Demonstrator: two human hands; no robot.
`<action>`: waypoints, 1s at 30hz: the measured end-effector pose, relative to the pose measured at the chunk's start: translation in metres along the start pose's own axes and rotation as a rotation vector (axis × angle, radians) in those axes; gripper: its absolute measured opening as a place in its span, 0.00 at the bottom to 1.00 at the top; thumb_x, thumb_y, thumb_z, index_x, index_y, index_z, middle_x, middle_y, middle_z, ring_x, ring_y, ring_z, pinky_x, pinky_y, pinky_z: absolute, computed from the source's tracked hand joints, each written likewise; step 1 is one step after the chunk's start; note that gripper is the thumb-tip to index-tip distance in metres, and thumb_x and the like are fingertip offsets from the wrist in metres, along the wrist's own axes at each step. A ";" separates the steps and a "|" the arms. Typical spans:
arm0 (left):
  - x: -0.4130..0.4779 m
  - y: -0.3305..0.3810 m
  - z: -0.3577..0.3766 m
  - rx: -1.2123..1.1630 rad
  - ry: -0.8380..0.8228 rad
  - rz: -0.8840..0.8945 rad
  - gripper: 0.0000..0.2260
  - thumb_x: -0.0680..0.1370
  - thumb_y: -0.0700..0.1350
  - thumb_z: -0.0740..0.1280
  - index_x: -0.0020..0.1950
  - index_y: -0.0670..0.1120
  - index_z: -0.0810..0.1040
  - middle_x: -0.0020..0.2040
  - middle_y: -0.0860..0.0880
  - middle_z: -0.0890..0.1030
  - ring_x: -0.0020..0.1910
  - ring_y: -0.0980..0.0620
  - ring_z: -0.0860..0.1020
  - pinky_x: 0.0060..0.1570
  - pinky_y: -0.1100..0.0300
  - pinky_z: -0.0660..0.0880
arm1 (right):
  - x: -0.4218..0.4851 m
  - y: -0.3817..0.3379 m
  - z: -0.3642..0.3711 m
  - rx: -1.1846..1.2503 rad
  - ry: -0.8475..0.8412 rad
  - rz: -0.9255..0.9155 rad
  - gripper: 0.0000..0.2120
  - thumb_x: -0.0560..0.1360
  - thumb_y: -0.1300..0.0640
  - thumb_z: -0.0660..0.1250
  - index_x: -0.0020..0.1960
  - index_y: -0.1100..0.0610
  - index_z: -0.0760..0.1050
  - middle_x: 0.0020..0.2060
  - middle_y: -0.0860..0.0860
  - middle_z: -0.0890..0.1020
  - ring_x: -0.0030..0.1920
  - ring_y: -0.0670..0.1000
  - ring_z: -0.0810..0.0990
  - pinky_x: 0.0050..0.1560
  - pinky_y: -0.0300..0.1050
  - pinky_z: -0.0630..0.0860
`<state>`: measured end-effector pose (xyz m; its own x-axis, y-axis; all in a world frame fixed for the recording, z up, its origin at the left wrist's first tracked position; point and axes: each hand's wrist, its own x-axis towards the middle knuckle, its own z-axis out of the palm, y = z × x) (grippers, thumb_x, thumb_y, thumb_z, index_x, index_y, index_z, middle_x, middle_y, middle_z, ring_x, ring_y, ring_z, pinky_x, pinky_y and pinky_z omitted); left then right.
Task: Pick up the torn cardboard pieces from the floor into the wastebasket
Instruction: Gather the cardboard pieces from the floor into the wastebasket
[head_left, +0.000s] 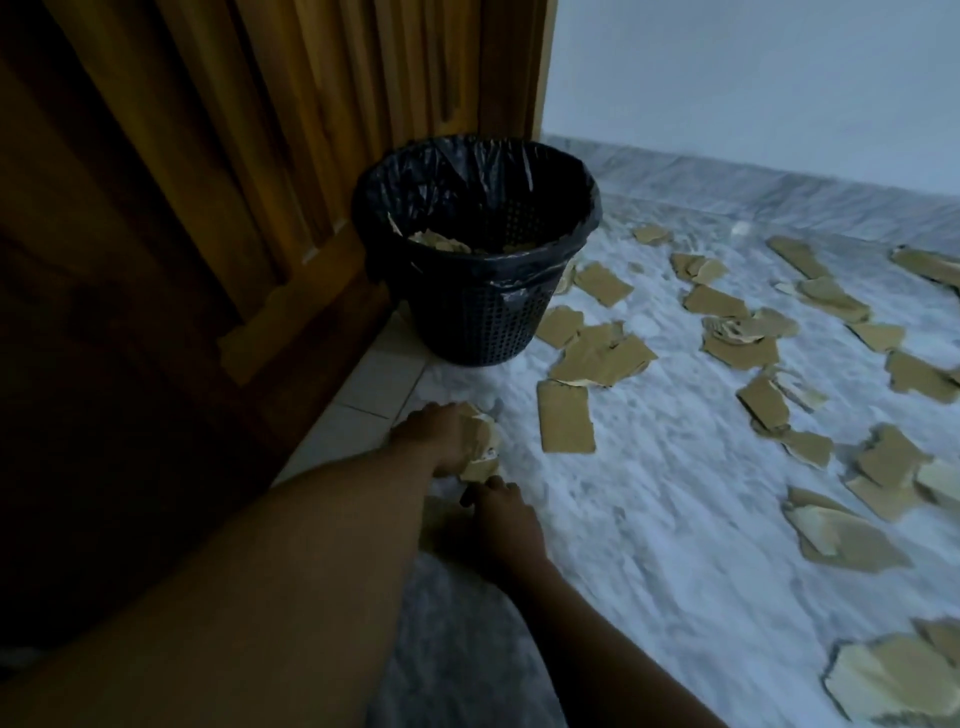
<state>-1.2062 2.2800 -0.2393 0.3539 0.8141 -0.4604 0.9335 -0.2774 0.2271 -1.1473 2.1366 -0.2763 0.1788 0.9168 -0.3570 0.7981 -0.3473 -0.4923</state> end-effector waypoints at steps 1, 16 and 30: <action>-0.002 -0.003 0.013 -0.004 0.030 0.006 0.26 0.78 0.53 0.65 0.74 0.51 0.64 0.71 0.45 0.68 0.68 0.41 0.70 0.63 0.45 0.71 | 0.001 0.002 0.009 -0.059 0.030 -0.017 0.19 0.78 0.45 0.66 0.66 0.52 0.72 0.61 0.53 0.74 0.60 0.56 0.72 0.60 0.55 0.73; 0.033 -0.023 0.028 0.024 0.014 -0.132 0.37 0.71 0.53 0.75 0.76 0.51 0.61 0.73 0.46 0.58 0.69 0.40 0.63 0.63 0.43 0.69 | 0.016 0.064 -0.045 0.044 -0.133 0.486 0.25 0.76 0.34 0.60 0.61 0.54 0.75 0.59 0.55 0.77 0.64 0.58 0.73 0.68 0.69 0.57; 0.046 -0.026 0.023 0.138 0.051 -0.104 0.49 0.59 0.60 0.78 0.74 0.51 0.60 0.70 0.44 0.63 0.68 0.41 0.65 0.63 0.44 0.67 | 0.098 0.073 -0.078 0.206 0.173 0.649 0.33 0.79 0.43 0.64 0.77 0.56 0.58 0.70 0.57 0.62 0.69 0.60 0.61 0.67 0.58 0.62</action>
<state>-1.2129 2.3130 -0.2858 0.2549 0.8659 -0.4304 0.9652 -0.2549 0.0588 -1.0266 2.2166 -0.2857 0.6848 0.5240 -0.5065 0.3773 -0.8495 -0.3687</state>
